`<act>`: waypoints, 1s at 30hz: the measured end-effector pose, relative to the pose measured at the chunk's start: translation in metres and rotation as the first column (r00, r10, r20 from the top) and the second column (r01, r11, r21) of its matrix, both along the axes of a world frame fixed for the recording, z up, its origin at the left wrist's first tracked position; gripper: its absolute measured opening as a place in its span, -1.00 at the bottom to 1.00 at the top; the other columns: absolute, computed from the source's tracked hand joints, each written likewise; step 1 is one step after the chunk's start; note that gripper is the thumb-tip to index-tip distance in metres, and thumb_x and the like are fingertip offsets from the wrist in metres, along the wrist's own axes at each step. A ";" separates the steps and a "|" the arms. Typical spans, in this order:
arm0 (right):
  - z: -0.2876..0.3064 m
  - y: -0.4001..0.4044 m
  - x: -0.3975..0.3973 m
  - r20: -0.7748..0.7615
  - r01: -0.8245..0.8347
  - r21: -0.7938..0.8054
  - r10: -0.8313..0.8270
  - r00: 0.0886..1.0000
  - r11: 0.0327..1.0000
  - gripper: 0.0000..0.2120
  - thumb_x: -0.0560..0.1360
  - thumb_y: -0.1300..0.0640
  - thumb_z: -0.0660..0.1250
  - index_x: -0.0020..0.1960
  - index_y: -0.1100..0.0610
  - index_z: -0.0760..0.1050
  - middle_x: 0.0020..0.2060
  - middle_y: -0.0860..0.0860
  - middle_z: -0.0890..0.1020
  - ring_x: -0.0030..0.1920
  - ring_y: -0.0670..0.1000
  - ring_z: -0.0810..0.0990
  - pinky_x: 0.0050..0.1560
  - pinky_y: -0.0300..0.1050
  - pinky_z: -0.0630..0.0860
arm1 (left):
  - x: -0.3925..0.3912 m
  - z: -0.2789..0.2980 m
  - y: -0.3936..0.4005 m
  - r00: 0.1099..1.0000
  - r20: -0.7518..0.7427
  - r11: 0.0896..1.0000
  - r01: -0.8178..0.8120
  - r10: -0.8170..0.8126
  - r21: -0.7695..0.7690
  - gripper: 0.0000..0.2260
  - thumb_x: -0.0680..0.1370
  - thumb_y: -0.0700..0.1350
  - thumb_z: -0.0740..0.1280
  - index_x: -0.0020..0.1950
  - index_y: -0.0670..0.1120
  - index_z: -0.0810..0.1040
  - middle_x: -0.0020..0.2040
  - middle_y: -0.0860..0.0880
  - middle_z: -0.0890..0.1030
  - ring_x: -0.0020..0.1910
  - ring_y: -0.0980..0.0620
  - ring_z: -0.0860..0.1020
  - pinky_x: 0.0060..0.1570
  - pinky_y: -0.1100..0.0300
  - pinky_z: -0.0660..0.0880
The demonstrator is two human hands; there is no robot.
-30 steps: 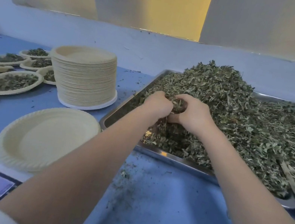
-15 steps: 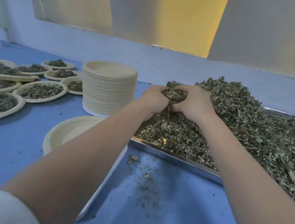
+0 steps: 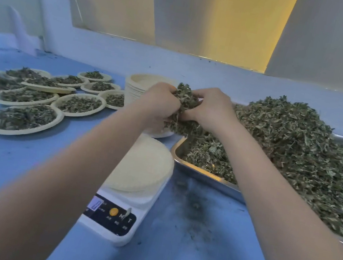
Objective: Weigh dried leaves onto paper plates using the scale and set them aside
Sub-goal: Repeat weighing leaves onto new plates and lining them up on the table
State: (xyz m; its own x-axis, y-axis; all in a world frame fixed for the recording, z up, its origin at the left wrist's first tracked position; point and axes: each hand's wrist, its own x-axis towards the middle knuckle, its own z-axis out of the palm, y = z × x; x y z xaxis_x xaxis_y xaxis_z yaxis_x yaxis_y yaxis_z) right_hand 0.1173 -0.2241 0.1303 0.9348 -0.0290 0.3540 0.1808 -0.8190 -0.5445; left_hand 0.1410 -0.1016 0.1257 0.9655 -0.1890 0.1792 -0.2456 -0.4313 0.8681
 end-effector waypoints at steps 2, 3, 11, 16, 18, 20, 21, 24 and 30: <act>-0.004 0.027 0.000 -0.033 -0.052 -0.003 0.052 0.998 0.999 -0.52 0.31 0.09 0.55 0.19 0.18 0.57 0.04 0.08 0.63 0.07 0.05 0.56 -0.18 -0.28 0.41 | -0.007 -0.001 0.029 0.999 -0.040 0.999 -0.032 0.033 0.020 -0.75 0.49 -0.41 0.13 -0.23 -0.14 0.48 -0.25 -0.15 0.51 -0.14 -0.15 0.54 -0.13 0.04 0.58; -0.008 0.039 -0.001 -0.061 -0.086 -0.016 0.085 0.995 0.996 -0.56 0.31 0.08 0.54 0.14 0.19 0.59 0.00 0.08 0.64 0.03 0.06 0.57 -0.22 -0.25 0.42 | -0.011 -0.003 0.042 0.997 -0.073 0.998 -0.036 0.039 0.052 -0.74 0.50 -0.41 0.12 -0.24 -0.13 0.48 -0.23 -0.16 0.52 -0.14 -0.14 0.53 -0.10 0.03 0.58; -0.027 0.061 -0.008 -0.434 -0.227 -0.278 0.088 0.897 0.933 -0.39 0.27 -0.14 0.55 0.28 -0.06 0.49 -0.05 -0.06 0.60 -0.21 -0.05 0.61 -0.20 -0.17 0.53 | -0.030 -0.021 0.103 0.978 -0.208 0.873 0.130 -0.033 0.470 -0.47 0.51 -0.33 0.19 0.45 0.02 0.33 0.37 -0.03 0.40 0.27 -0.03 0.41 0.14 0.07 0.47; -0.025 0.052 -0.006 -0.323 -0.176 -0.075 0.143 0.935 0.982 -0.60 0.35 -0.03 0.53 0.16 -0.09 0.56 -0.05 -0.03 0.62 -0.23 -0.14 0.60 -0.26 -0.23 0.48 | -0.030 -0.021 0.111 0.997 -0.072 0.948 0.059 -0.039 0.314 -0.49 0.50 -0.41 0.09 0.28 0.05 0.50 0.27 -0.04 0.48 0.14 0.02 0.46 -0.12 0.19 0.49; -0.027 0.053 -0.007 -0.298 -0.179 0.012 0.175 0.938 0.984 -0.66 0.36 0.00 0.52 0.11 -0.07 0.58 -0.03 -0.03 0.63 -0.18 -0.12 0.63 -0.16 -0.22 0.53 | -0.026 -0.026 0.111 1.000 -0.020 0.975 -0.002 0.006 0.220 -0.54 0.51 -0.42 0.08 0.14 0.03 0.56 0.19 -0.04 0.53 0.11 0.03 0.50 -0.14 0.23 0.51; -0.031 0.055 -0.007 -0.262 -0.187 0.093 0.205 0.943 0.978 -0.75 0.39 0.02 0.49 0.06 -0.06 0.60 -0.05 -0.05 0.65 -0.17 -0.11 0.66 -0.10 -0.23 0.55 | -0.021 -0.032 0.111 0.998 0.016 0.990 -0.061 0.060 0.125 -0.58 0.51 -0.42 0.09 0.00 0.03 0.59 0.10 -0.03 0.58 0.04 0.04 0.52 -0.19 0.23 0.52; -0.033 0.056 -0.008 -0.232 -0.187 0.114 0.209 0.950 0.976 -0.80 0.42 0.02 0.46 0.03 -0.07 0.61 -0.07 -0.07 0.67 -0.19 -0.12 0.66 -0.09 -0.24 0.55 | -0.019 -0.036 0.112 0.996 0.029 0.993 -0.083 0.081 0.079 -0.58 0.50 -0.42 0.10 -0.05 0.04 0.60 0.07 -0.02 0.60 0.01 0.04 0.54 -0.19 0.20 0.52; -0.042 0.060 -0.010 -0.133 -0.183 0.180 0.208 0.969 0.967 -0.91 0.48 0.04 0.39 -0.04 -0.10 0.62 -0.13 -0.14 0.66 -0.22 -0.16 0.66 -0.12 -0.29 0.53 | -0.016 -0.046 0.113 0.991 0.061 0.992 -0.112 0.116 -0.051 -0.59 0.45 -0.43 0.13 -0.13 0.03 0.62 -0.03 -0.01 0.65 -0.09 0.06 0.57 -0.14 0.13 0.50; -0.048 0.065 -0.014 -0.062 -0.205 0.258 0.228 0.972 0.944 -0.92 0.48 0.05 0.39 -0.08 -0.13 0.62 -0.18 -0.18 0.65 -0.18 -0.16 0.64 0.01 -0.21 0.55 | -0.020 -0.064 0.111 0.976 0.074 0.954 -0.183 0.205 -0.237 -0.62 0.42 -0.38 0.16 -0.19 0.05 0.63 -0.14 0.08 0.65 -0.13 0.16 0.56 -0.07 0.21 0.49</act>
State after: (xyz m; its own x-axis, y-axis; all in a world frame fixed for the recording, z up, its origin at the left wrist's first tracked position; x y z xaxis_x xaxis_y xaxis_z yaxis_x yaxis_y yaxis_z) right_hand 0.1030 -0.1594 0.0819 0.9560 0.1014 0.2754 0.2793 -0.6023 -0.7478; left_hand 0.1212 0.0095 0.0617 0.9555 0.0565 0.2895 -0.2641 -0.2732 0.9250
